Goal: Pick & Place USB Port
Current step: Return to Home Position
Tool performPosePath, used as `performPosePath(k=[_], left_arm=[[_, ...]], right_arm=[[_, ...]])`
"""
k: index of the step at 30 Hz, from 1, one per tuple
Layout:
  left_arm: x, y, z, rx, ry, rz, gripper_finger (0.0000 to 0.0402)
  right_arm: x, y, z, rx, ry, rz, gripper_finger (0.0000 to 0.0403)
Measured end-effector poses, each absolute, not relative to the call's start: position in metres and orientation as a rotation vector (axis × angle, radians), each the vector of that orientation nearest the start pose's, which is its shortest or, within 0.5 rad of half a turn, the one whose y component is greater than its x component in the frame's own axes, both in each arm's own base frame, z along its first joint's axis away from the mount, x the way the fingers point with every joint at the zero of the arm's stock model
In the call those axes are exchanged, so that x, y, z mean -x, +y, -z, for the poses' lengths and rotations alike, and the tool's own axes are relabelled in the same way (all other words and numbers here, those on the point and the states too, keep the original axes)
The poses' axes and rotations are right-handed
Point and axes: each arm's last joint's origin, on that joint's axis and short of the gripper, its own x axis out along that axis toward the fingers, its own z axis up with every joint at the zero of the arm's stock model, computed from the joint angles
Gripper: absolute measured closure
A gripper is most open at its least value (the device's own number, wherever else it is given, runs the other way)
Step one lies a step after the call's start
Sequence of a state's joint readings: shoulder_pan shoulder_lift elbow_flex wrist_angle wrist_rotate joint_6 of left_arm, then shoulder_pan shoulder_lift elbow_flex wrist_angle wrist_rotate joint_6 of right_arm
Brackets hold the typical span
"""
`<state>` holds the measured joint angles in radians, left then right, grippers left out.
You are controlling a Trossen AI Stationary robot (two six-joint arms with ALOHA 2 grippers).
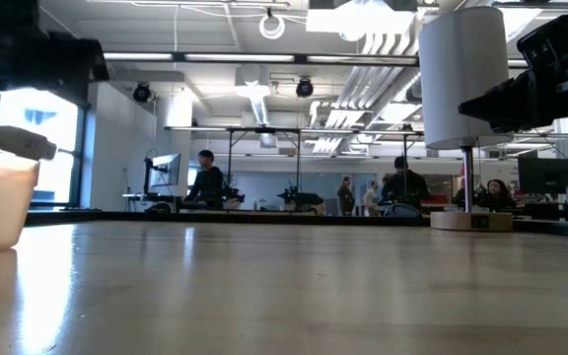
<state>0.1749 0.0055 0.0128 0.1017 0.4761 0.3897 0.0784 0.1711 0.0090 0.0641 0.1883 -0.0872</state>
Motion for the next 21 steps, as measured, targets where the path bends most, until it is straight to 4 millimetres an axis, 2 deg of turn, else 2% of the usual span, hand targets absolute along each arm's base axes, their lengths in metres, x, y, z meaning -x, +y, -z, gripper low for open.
performPosePath(k=[6, 18, 21], left_arm=[[-0.096, 0.011, -0.172, -0.432, -0.057, 0.014, 0.0401], [-0.094, 0.016, -0.179, -0.446, -0.041, -0.177, 0.0401], [-0.094, 0.016, -0.179, -0.446, -0.036, -0.178, 0.0401]], right_arm=[[-0.107, 0.003, -0.159, 0.1, 0.103, 0.106, 0.0401], [-0.107, 0.003, -0.158, 0.1, 0.105, 0.106, 0.04], [-0.107, 0.003, -0.158, 0.1, 0.105, 0.105, 0.04]])
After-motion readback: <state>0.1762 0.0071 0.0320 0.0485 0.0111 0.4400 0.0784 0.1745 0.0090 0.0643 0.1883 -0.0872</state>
